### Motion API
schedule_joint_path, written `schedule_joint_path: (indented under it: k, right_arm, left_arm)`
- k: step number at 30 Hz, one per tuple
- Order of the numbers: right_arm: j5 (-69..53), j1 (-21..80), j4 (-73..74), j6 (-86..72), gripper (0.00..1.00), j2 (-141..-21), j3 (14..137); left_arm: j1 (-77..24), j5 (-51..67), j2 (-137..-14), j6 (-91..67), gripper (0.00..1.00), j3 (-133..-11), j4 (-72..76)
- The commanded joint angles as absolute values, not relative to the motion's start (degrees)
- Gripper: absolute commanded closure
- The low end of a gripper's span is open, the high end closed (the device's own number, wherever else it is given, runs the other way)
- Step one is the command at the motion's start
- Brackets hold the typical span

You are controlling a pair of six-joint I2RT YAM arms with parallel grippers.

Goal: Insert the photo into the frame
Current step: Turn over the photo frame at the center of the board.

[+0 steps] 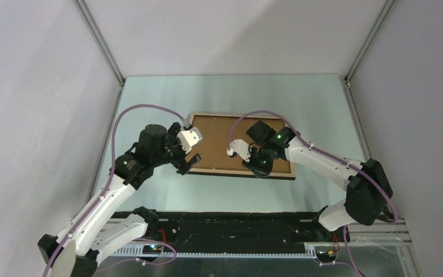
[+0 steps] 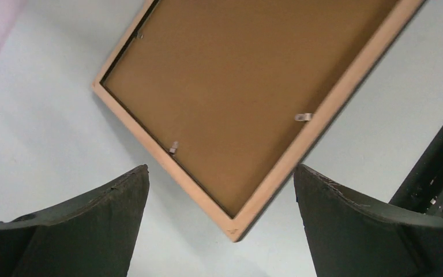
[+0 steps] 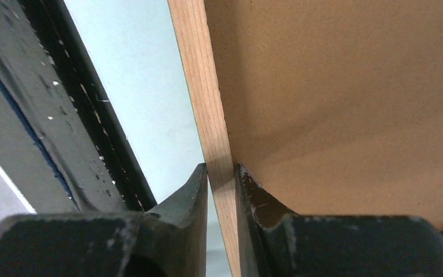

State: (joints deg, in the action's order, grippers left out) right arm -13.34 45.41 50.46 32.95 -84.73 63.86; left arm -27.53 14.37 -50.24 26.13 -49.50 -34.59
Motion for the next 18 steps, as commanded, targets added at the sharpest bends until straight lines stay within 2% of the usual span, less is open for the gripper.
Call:
schedule_joint_path:
  k: [1,7,14,18]
  right_arm:
    - [-19.6,42.2,57.1,33.0,1.00,-82.2,72.5]
    - [-25.6,38.2,63.6,32.9,1.00,-83.8,81.0]
    - [-31.4,34.6,69.1,32.7,1.00,-86.8,89.4]
    - [-34.0,33.4,72.6,33.1,1.00,-89.3,93.8]
  left_arm:
    - [-33.9,8.0,-47.3,29.2,0.00,-53.6,-33.7]
    - [-41.6,5.0,-50.0,31.3,0.00,-59.0,-36.2]
    - [-52.4,-2.7,-56.2,39.1,0.00,-57.1,-36.4]
    - [-55.3,-7.1,-61.0,42.4,0.01,-57.8,-35.7]
